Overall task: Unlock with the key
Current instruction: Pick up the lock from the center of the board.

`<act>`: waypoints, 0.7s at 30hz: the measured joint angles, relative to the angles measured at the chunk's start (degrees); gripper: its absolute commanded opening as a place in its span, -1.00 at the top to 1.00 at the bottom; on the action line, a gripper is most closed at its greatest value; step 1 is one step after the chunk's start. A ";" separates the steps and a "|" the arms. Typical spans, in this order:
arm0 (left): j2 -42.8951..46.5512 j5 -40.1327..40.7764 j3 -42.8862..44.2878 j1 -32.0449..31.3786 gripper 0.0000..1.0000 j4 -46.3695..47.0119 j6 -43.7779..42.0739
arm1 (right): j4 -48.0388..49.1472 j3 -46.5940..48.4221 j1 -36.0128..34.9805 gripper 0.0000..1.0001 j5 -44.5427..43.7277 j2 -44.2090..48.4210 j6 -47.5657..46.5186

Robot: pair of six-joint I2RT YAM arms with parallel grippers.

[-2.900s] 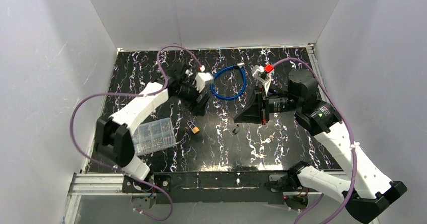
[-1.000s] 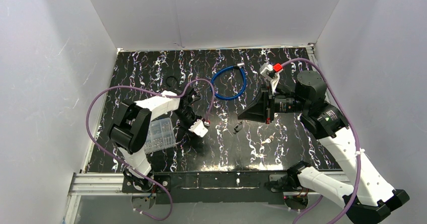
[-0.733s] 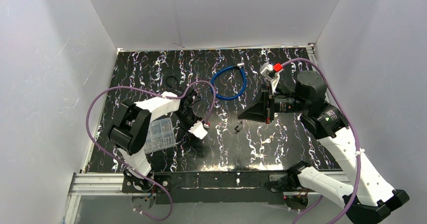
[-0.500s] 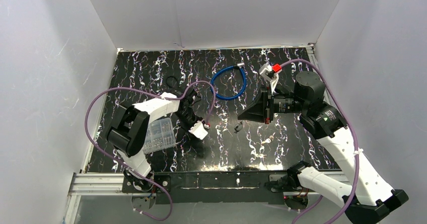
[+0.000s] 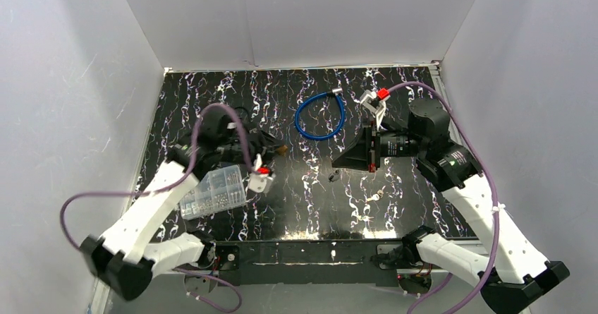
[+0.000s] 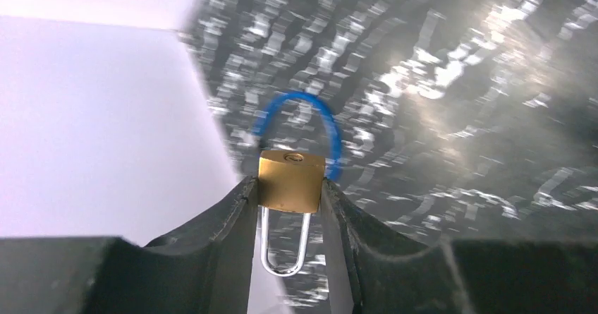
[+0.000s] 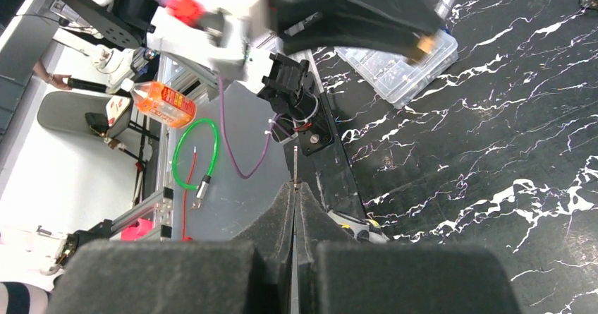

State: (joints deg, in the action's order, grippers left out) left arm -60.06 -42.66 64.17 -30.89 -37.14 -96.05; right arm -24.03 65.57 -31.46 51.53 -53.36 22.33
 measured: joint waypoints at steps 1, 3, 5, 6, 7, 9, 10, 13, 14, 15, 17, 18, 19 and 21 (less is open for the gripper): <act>2.83 -1.40 0.11 -0.03 1.00 1.32 0.86 | -0.08 0.30 0.00 0.97 0.34 -0.27 -0.02; 7.09 -3.96 0.20 -0.11 1.00 3.82 2.48 | -0.19 0.91 0.00 0.97 1.13 -0.94 -0.05; 9.24 -5.61 0.23 -0.26 1.00 5.46 3.76 | -0.26 1.15 0.00 0.97 1.83 -1.44 -0.05; 9.90 -6.29 0.32 -0.32 1.00 6.13 4.41 | -0.28 1.24 -0.02 0.97 2.23 -1.63 -0.05; 10.30 -6.88 0.44 -0.37 1.00 6.71 5.05 | -0.31 1.31 -0.04 0.97 2.64 -1.80 -0.05; 10.29 -7.32 0.90 -0.44 1.00 7.11 5.81 | -0.50 1.73 -0.32 0.97 2.83 -2.16 -0.07; 10.05 -7.37 1.45 -0.44 1.00 7.19 6.24 | -0.73 2.35 -0.69 0.97 2.81 -2.58 -0.10; 9.36 -7.37 3.06 -0.44 1.00 7.63 7.41 | -1.63 5.33 -2.71 0.97 2.03 -4.66 -0.64; 9.29 -7.38 3.47 -0.43 1.00 7.76 7.69 | -2.01 6.08 -3.53 0.97 1.53 -5.21 -0.93; 9.27 -7.38 3.87 -0.42 1.00 7.94 7.97 | -2.58 6.85 -4.49 0.97 0.87 -5.80 -1.34; 9.36 -7.42 4.32 -0.44 1.00 8.20 8.25 | -3.51 8.06 -6.59 0.97 -0.62 -6.72 -2.10; 9.41 -7.47 4.41 -0.44 1.00 8.27 8.36 | -4.11 8.62 -7.54 0.97 -1.44 -7.10 -2.57; 9.43 -7.54 4.50 -0.44 1.00 8.31 8.46 | -4.72 9.13 -8.38 0.97 -2.14 -7.47 -2.93; 9.43 -7.64 4.62 -0.49 1.00 8.38 8.69 | -6.16 10.48 -10.00 0.97 -3.87 -8.39 -3.65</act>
State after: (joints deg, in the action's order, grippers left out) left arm -50.63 -50.31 68.79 -31.38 -28.76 -87.36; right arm -30.18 76.06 -41.46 47.67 -61.75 18.69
